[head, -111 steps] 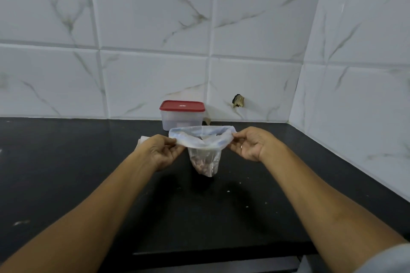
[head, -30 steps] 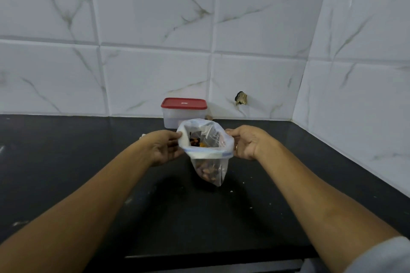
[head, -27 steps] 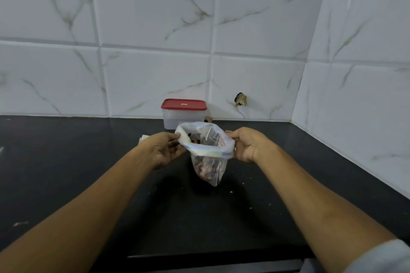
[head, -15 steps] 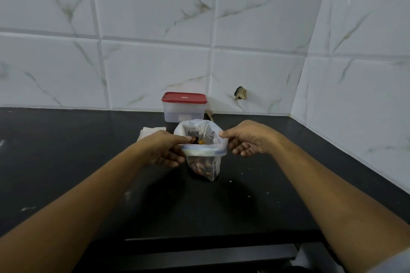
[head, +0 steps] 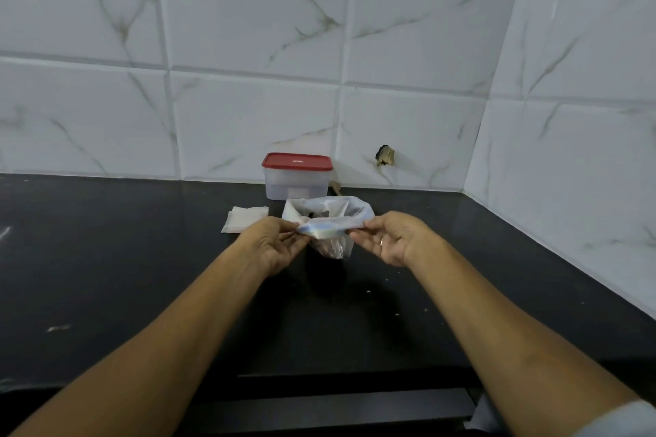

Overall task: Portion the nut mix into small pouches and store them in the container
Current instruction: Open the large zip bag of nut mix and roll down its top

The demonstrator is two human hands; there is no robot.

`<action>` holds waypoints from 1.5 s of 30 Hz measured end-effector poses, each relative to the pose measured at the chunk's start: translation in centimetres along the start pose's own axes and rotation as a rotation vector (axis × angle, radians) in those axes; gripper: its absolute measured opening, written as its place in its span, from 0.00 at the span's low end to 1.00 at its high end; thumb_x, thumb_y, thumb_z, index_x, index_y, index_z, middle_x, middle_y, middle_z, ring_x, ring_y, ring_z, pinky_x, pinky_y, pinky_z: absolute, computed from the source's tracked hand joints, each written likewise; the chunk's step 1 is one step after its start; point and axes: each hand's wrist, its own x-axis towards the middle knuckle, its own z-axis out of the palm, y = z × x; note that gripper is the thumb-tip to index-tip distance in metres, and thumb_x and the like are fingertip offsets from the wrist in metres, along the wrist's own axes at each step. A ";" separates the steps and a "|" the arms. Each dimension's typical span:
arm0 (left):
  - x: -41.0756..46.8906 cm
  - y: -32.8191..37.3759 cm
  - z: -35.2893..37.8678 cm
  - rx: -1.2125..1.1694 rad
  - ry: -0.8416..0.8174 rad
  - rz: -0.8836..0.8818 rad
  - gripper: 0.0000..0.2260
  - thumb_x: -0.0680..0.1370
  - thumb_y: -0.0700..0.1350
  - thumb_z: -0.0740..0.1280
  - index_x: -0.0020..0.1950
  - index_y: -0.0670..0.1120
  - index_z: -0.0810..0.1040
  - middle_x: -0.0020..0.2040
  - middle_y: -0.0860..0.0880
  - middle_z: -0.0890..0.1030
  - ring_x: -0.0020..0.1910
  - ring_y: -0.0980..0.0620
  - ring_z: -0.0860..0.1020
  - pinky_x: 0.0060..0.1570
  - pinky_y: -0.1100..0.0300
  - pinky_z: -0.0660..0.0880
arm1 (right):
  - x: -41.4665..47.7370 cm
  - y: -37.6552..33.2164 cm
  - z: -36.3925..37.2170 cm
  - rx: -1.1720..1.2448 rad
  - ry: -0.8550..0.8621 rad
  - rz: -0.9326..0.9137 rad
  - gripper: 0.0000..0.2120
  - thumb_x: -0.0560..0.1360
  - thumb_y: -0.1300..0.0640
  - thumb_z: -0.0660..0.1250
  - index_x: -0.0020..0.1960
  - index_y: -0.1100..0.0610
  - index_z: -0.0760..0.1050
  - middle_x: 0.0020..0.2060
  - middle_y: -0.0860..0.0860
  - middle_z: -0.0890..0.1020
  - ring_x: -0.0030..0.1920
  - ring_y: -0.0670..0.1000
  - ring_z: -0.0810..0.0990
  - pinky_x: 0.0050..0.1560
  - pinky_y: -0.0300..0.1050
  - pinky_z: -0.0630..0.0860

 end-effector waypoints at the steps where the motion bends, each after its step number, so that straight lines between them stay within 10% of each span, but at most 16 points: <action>1: 0.1 -0.1 0.1 -0.027 0.007 0.006 0.10 0.81 0.28 0.60 0.62 0.31 0.74 0.51 0.34 0.81 0.46 0.39 0.83 0.46 0.48 0.82 | 0.0 0.1 0.0 0.050 -0.001 0.006 0.09 0.83 0.71 0.59 0.60 0.72 0.74 0.40 0.66 0.86 0.35 0.61 0.88 0.33 0.51 0.85; 8: 0.6 -0.5 0.1 -0.071 0.099 0.078 0.28 0.80 0.25 0.54 0.76 0.45 0.69 0.64 0.39 0.76 0.52 0.43 0.80 0.52 0.50 0.77 | -0.3 0.2 0.4 0.340 -0.014 0.029 0.12 0.85 0.70 0.51 0.57 0.74 0.72 0.50 0.70 0.80 0.56 0.66 0.82 0.58 0.60 0.78; 17: 0.4 -0.4 0.9 -0.306 0.056 0.116 0.30 0.80 0.23 0.50 0.76 0.47 0.70 0.74 0.37 0.70 0.72 0.37 0.72 0.62 0.45 0.74 | -0.9 1.6 1.1 0.315 -0.020 0.103 0.14 0.82 0.71 0.51 0.57 0.73 0.75 0.49 0.68 0.81 0.49 0.63 0.83 0.42 0.54 0.80; 23: 0.8 -1.0 0.5 -0.329 -0.037 0.113 0.24 0.79 0.26 0.55 0.73 0.42 0.72 0.67 0.36 0.76 0.64 0.38 0.78 0.53 0.47 0.80 | -1.0 2.1 1.3 0.283 0.012 0.074 0.14 0.81 0.71 0.51 0.51 0.71 0.76 0.47 0.65 0.82 0.47 0.60 0.83 0.34 0.51 0.83; 30: 0.9 -1.5 -1.4 0.383 0.038 0.099 0.12 0.81 0.41 0.68 0.63 0.39 0.77 0.50 0.41 0.84 0.46 0.47 0.84 0.39 0.54 0.81 | -0.5 2.0 0.3 0.263 0.045 0.013 0.13 0.82 0.70 0.52 0.55 0.69 0.76 0.47 0.64 0.82 0.47 0.59 0.83 0.44 0.52 0.80; 40: -0.1 -1.5 -1.1 -0.133 -0.058 -0.043 0.10 0.81 0.30 0.62 0.62 0.33 0.76 0.55 0.33 0.83 0.49 0.40 0.85 0.41 0.52 0.85 | -0.8 2.3 0.8 0.119 0.024 -0.012 0.16 0.79 0.71 0.52 0.58 0.69 0.76 0.52 0.65 0.83 0.50 0.60 0.85 0.45 0.55 0.85; 45: -0.7 -2.1 -0.9 0.025 -0.129 -0.029 0.12 0.81 0.35 0.58 0.61 0.35 0.76 0.51 0.38 0.84 0.47 0.43 0.85 0.42 0.49 0.85 | -0.2 2.6 -0.3 0.037 0.064 -0.055 0.13 0.80 0.66 0.56 0.56 0.67 0.78 0.44 0.62 0.86 0.44 0.59 0.85 0.39 0.55 0.83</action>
